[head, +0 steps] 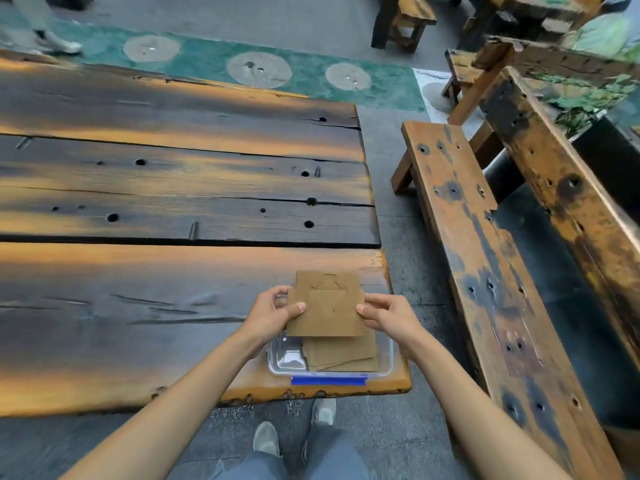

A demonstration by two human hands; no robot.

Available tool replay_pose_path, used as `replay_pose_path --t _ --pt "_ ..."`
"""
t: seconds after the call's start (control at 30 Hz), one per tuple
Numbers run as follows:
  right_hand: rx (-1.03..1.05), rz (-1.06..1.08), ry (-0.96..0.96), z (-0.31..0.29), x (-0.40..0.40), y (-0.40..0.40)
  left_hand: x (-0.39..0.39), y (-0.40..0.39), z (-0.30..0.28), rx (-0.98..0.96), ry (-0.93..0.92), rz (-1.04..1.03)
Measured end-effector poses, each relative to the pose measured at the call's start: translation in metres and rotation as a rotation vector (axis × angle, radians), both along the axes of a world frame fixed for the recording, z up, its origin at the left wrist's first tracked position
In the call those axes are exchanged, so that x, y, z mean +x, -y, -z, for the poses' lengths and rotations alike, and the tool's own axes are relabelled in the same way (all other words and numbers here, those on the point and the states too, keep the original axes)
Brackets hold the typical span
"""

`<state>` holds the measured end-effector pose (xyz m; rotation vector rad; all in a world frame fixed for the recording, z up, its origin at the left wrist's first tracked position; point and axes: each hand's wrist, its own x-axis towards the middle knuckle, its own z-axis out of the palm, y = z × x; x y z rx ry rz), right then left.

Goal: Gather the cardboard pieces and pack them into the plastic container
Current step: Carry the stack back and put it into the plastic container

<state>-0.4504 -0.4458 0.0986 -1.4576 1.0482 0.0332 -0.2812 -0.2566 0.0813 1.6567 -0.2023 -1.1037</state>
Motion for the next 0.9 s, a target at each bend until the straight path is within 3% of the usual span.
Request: replay_pose_path --t 0.2,0.33,0.57,0.9 --pt "-0.053 -0.071 -0.145 0.015 -0.012 0.021 -0.016 0.014 0.02 0.06 0.035 0.026" --pt "-0.172 -0.216 -0.311 0.027 -0.017 0.033 -0.03 0.019 0.03 0.125 0.077 0.06" --pt "-0.237 -0.465 -0.386 0.032 -0.016 0.053 -0.043 0.023 0.043 0.219 0.064 0.056" --pt "-0.412 -0.751 -0.559 0.037 0.003 0.052 -0.049 0.031 0.043 0.384 0.34 0.179"
